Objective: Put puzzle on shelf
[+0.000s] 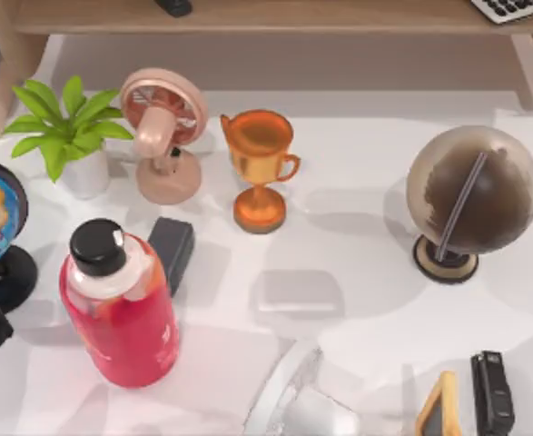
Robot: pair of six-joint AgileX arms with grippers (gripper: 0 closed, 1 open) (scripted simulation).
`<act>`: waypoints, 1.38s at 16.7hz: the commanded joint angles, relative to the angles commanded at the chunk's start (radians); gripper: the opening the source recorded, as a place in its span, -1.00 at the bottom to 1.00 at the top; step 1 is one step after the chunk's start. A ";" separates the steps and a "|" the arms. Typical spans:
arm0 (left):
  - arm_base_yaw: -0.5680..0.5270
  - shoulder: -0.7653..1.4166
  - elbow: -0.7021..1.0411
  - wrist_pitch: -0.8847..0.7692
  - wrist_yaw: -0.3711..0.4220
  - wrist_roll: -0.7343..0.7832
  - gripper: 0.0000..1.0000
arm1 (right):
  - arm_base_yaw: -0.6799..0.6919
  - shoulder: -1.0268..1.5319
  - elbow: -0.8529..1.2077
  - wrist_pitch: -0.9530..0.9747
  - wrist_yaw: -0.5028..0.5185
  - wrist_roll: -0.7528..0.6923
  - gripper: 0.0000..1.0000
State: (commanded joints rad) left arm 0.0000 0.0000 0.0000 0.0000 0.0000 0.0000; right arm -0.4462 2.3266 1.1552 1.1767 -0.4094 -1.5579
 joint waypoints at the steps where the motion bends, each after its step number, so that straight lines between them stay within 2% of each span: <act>1: 0.000 0.000 0.000 0.000 0.000 0.000 1.00 | 0.003 0.009 0.019 -0.010 0.003 0.000 1.00; 8: 0.000 0.000 0.000 0.000 0.000 0.000 1.00 | 0.011 0.027 0.059 -0.032 0.011 0.000 1.00; 21: 0.000 0.000 0.000 0.000 0.000 0.000 1.00 | 0.011 0.027 0.059 -0.032 0.011 0.000 -0.96; 23: 0.000 0.000 0.000 0.000 0.000 0.000 1.00 | 0.011 0.027 0.059 -0.032 0.011 0.000 -1.00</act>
State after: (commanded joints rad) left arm 0.0000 0.0000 0.0000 0.0000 0.0000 0.0000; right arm -0.4356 2.3534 1.2142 1.1443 -0.3985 -1.5584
